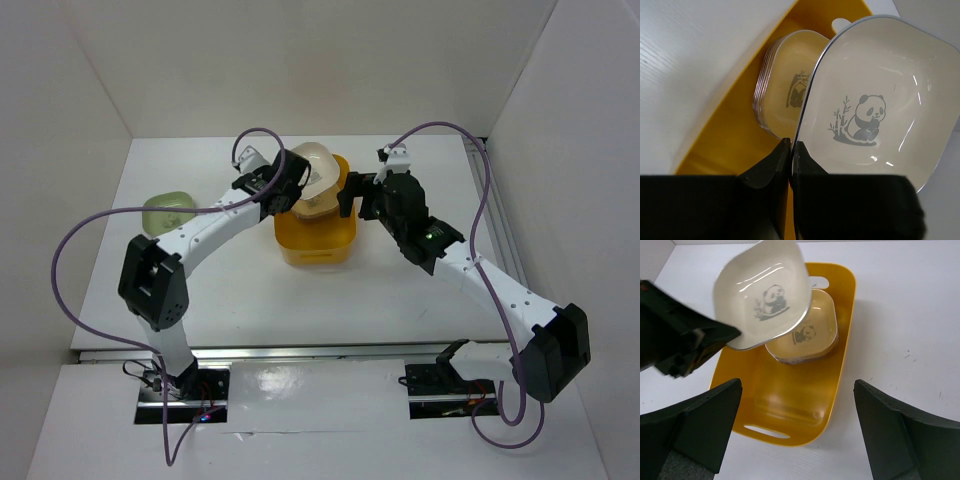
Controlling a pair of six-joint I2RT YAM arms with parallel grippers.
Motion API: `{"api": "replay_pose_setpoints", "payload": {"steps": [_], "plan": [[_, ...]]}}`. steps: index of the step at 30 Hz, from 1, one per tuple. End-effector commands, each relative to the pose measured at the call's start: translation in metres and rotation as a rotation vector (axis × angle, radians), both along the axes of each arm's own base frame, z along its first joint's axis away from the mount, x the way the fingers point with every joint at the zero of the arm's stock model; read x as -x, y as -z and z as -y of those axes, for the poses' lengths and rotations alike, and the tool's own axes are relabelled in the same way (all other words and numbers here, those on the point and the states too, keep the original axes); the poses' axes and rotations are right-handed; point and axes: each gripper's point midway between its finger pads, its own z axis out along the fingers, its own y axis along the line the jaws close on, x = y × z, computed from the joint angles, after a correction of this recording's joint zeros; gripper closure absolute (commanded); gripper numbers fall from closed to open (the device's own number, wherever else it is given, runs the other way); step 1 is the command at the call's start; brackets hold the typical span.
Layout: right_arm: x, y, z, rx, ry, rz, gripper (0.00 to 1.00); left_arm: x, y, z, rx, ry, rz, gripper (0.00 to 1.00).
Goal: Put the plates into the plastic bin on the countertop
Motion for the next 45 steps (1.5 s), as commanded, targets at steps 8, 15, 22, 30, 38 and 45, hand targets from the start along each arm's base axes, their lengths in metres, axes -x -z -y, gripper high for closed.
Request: {"api": "replay_pose_setpoints", "payload": {"steps": [8,15,22,30,38,45], "plan": [[0.009,-0.011,-0.005,-0.023,-0.016,0.032,0.00,-0.034,0.028,0.023,0.072,0.008,-0.083,0.53],[0.010,-0.007,-0.009,-0.022,-0.035,0.022,0.00,-0.034,-0.012,0.001,0.050,-0.004,-0.002,0.11],[0.013,-0.006,-0.019,-0.021,-0.105,0.042,0.00,-0.047,-0.062,-0.080,-0.163,0.001,0.159,0.00],[0.015,0.014,-0.046,-0.057,-0.222,0.007,0.00,-0.069,-0.023,-0.181,-0.369,-0.053,-0.070,0.00],[0.022,0.022,-0.065,-0.152,-0.310,-0.024,0.00,-0.074,0.037,-0.257,-0.537,-0.064,-0.291,0.00],[0.027,0.037,-0.067,-0.139,-0.319,-0.050,0.00,-0.067,0.076,-0.293,-0.526,-0.037,-0.350,0.03]]}}
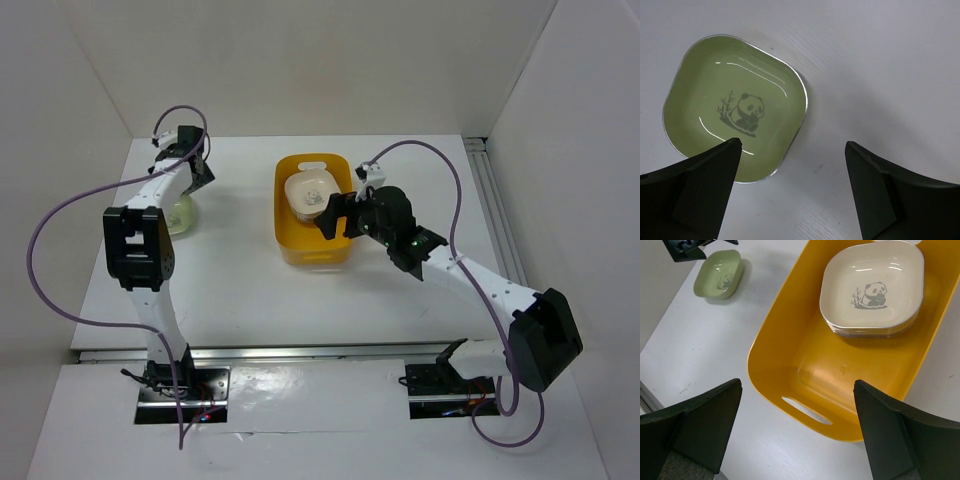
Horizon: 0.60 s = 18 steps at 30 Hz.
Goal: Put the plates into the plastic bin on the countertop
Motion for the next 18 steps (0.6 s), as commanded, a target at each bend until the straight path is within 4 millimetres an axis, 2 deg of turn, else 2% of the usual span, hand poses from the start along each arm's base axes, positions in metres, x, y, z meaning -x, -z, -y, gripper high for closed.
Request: {"api": "replay_pose_setpoints", "payload": {"steps": [1,2,3,4,5,6,7,8,12,15,16,18], "plan": [[0.001,-0.016,-0.008,-0.054,-0.022,0.052,0.00,-0.001,0.003,-0.011,-0.001,0.042,0.000,0.04],[0.001,-0.011,-0.006,-0.047,-0.013,0.046,0.00,0.001,0.012,-0.017,0.010,0.033,-0.015,0.04],[0.002,-0.015,-0.005,-0.052,-0.013,0.053,0.00,0.001,0.018,-0.019,0.039,0.029,-0.018,0.11],[0.002,-0.015,-0.005,-0.052,-0.013,0.053,0.00,0.003,0.029,-0.017,0.050,0.036,-0.042,0.13],[0.003,-0.013,-0.005,-0.046,-0.013,0.045,0.00,0.001,0.029,-0.019,0.064,0.037,-0.030,0.13],[0.003,-0.013,-0.005,-0.046,-0.013,0.044,0.00,0.004,0.041,-0.016,0.080,0.045,-0.055,0.13],[0.002,-0.010,-0.003,-0.038,-0.004,0.039,0.00,0.004,0.041,-0.014,0.087,0.050,-0.055,0.13],[0.002,-0.010,-0.003,-0.038,-0.004,0.039,0.00,0.004,0.053,-0.012,0.101,0.057,-0.078,0.13],[0.002,-0.016,-0.001,-0.042,0.005,0.047,0.00,0.004,0.069,-0.006,0.132,0.065,-0.097,0.16],[0.006,-0.018,-0.003,-0.042,-0.005,0.047,0.00,0.012,0.085,-0.006,0.136,0.062,-0.137,0.19],[0.005,-0.018,-0.002,-0.040,0.004,0.049,0.00,0.012,0.085,-0.006,0.136,0.062,-0.137,0.22],[0.005,-0.018,-0.002,-0.040,0.004,0.049,0.00,0.013,0.090,-0.007,0.129,0.057,-0.148,0.39]]}}
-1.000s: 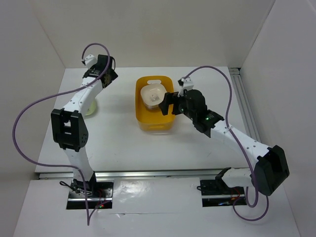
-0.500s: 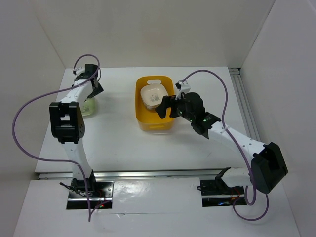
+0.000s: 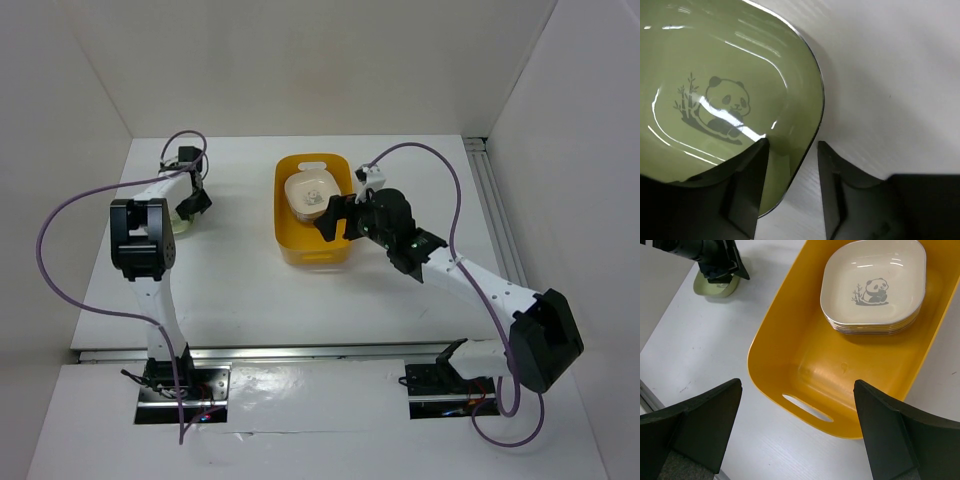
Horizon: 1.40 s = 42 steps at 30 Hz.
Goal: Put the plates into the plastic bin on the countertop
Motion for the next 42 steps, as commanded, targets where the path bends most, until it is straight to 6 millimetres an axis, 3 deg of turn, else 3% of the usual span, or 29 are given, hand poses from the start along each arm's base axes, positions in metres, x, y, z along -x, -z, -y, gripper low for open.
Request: {"api": "replay_pose_setpoints", "payload": {"steps": [1,5,7,8,11,12,13,15,16,18,21,23,27,28,29,32,33,35,38,39,42], "plan": [[0.000,-0.022,0.000,-0.034,0.015,0.057,0.00,-0.001,0.005,0.000,0.000,-0.010,0.005,0.46],[0.003,-0.026,0.000,-0.030,0.018,0.057,0.00,0.005,0.009,-0.010,0.012,-0.062,0.000,0.78],[0.003,-0.025,0.003,-0.015,0.027,0.058,0.00,0.002,-0.005,-0.013,0.026,-0.081,0.024,1.00],[0.002,-0.025,0.005,-0.013,0.036,0.059,0.00,0.002,-0.013,-0.012,0.035,-0.098,0.031,1.00],[0.001,-0.026,0.009,-0.007,0.061,0.063,0.00,-0.013,-0.076,-0.009,0.075,-0.156,0.150,1.00],[0.003,-0.027,0.011,-0.005,0.061,0.061,0.00,-0.014,-0.106,-0.001,0.078,-0.160,0.180,1.00],[0.001,-0.027,0.013,-0.002,0.074,0.063,0.00,-0.015,-0.144,0.012,0.078,-0.144,0.251,1.00],[0.001,-0.026,0.019,0.013,0.102,0.058,0.00,-0.014,-0.194,0.031,0.090,-0.124,0.346,1.00],[0.000,-0.033,0.024,0.020,0.124,0.077,0.00,-0.017,-0.230,0.052,0.104,-0.078,0.429,1.00],[0.000,-0.034,0.036,0.052,0.164,0.088,0.00,-0.005,-0.292,0.078,0.176,-0.041,0.574,1.00],[-0.002,-0.042,0.063,0.081,0.242,0.095,0.00,0.013,-0.352,0.125,0.315,0.049,0.721,1.00],[0.002,-0.049,0.078,0.069,0.294,0.092,0.00,0.017,-0.374,0.159,0.440,0.113,0.776,1.00],[0.006,-0.059,0.109,0.044,0.432,0.082,0.00,0.018,-0.385,0.229,0.620,0.239,0.802,1.00],[0.008,-0.062,0.114,0.050,0.451,0.083,0.00,0.016,-0.382,0.245,0.645,0.263,0.792,1.00],[0.008,-0.067,0.119,0.035,0.480,0.090,0.00,0.014,-0.371,0.273,0.662,0.307,0.761,1.00],[0.015,-0.080,0.129,0.018,0.501,0.111,0.00,0.008,-0.353,0.319,0.692,0.338,0.735,1.00],[0.018,-0.081,0.132,0.018,0.501,0.111,0.00,-0.002,-0.336,0.330,0.690,0.331,0.714,1.00],[0.021,-0.086,0.133,0.013,0.501,0.115,0.00,-0.008,-0.333,0.354,0.713,0.367,0.733,1.00],[0.024,-0.084,0.135,0.021,0.501,0.108,0.00,-0.022,-0.314,0.380,0.700,0.394,0.712,1.00],[0.024,-0.084,0.135,0.021,0.501,0.108,0.00,-0.030,-0.298,0.385,0.685,0.397,0.688,1.00],[0.023,-0.079,0.138,0.038,0.507,0.104,0.00,-0.040,-0.284,0.391,0.669,0.405,0.674,1.00]]}}
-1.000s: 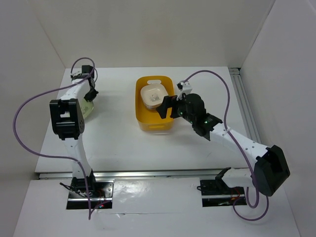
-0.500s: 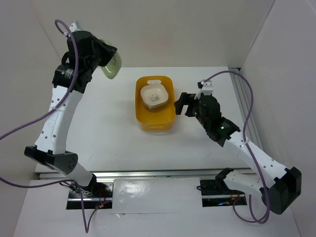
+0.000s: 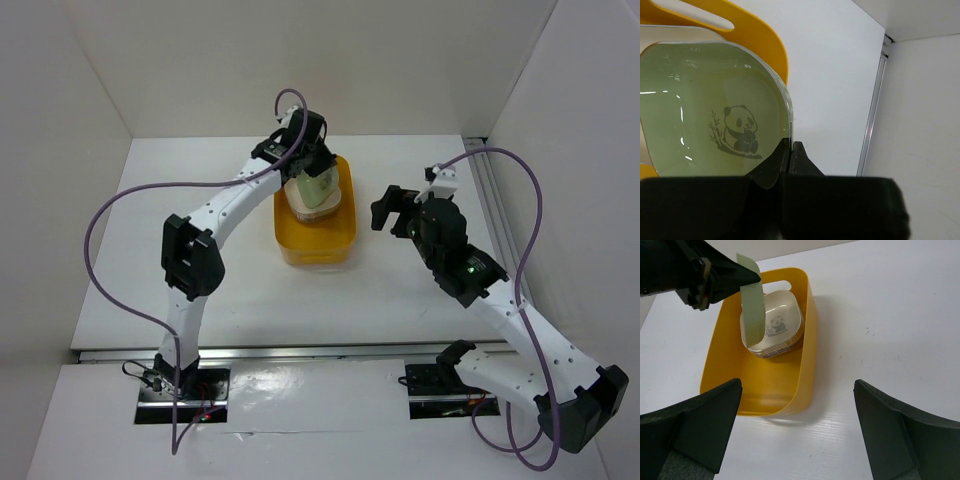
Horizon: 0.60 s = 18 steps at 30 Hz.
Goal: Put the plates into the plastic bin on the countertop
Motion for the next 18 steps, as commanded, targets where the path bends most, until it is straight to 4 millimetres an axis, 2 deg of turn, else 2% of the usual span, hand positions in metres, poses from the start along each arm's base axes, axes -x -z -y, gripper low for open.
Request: {"api": "replay_pose_setpoints", "payload": {"steps": [1,3,5,6,11,12,13,16,18], "plan": [[0.001,-0.010,0.010,0.001,0.036,0.011,0.00,-0.020,-0.068,0.000,0.088,-0.020,0.170,1.00],[0.001,-0.008,0.007,-0.002,0.022,0.009,0.00,-0.026,-0.047,-0.002,0.071,-0.022,0.136,1.00],[0.001,-0.008,0.008,0.007,0.020,0.011,0.00,-0.029,-0.039,-0.007,0.082,-0.045,0.115,1.00],[-0.001,-0.002,0.005,0.011,0.011,0.000,0.00,-0.029,-0.028,-0.009,0.065,-0.056,0.098,1.00],[-0.005,0.006,0.000,0.037,-0.004,-0.015,0.00,-0.032,-0.020,-0.010,0.056,-0.064,0.092,1.00],[-0.005,0.006,0.000,0.037,-0.004,-0.015,0.00,-0.036,-0.012,-0.014,0.040,-0.067,0.085,0.98],[-0.006,0.004,-0.002,0.030,-0.013,-0.009,0.00,-0.036,-0.012,-0.014,0.040,-0.067,0.085,0.94],[-0.008,0.005,-0.003,0.030,-0.013,-0.009,0.00,-0.038,-0.011,-0.013,0.040,-0.067,0.085,0.71],[-0.007,0.009,-0.003,0.035,-0.013,-0.017,0.00,-0.037,-0.008,-0.016,0.022,-0.069,0.081,0.47]]}}
